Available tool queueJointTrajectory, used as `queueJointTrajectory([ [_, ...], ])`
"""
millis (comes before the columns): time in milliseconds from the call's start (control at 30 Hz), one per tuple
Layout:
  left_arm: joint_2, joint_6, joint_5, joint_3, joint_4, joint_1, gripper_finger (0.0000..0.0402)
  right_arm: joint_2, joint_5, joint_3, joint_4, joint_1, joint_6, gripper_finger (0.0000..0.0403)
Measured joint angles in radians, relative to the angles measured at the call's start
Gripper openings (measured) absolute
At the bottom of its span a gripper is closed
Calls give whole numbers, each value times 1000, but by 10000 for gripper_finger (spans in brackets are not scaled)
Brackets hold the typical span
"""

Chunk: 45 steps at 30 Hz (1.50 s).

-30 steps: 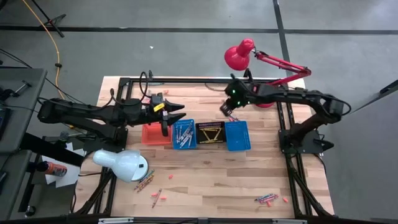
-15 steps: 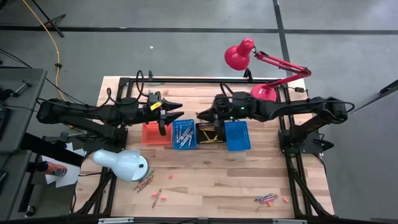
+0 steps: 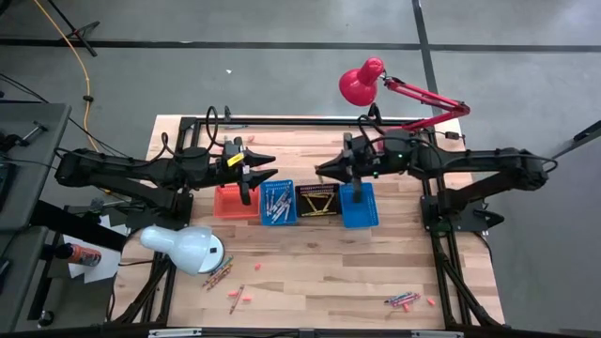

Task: Sort crayons
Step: Put the right yellow crayon into the black bin

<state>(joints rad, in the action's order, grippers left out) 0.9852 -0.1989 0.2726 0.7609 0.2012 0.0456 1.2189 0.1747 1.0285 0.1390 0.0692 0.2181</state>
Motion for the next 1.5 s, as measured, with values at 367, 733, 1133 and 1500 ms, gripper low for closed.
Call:
queueJointTrajectory([
  [367, 0, 1, 0, 0, 6, 0, 170, -14, -10, -153, 242, 3, 91, 0],
  [733, 0, 2, 13, 0, 6, 0, 170, 2, -10, -153, 219, 3, 62, 0],
  [1133, 0, 2, 49, 0, 4, -1, 170, 290, -35, -154, 44, 2, -20, 0],
  [1500, 0, 2, 65, 0, 3, -1, 170, 383, -138, -154, -81, 11, -13, 28],
])
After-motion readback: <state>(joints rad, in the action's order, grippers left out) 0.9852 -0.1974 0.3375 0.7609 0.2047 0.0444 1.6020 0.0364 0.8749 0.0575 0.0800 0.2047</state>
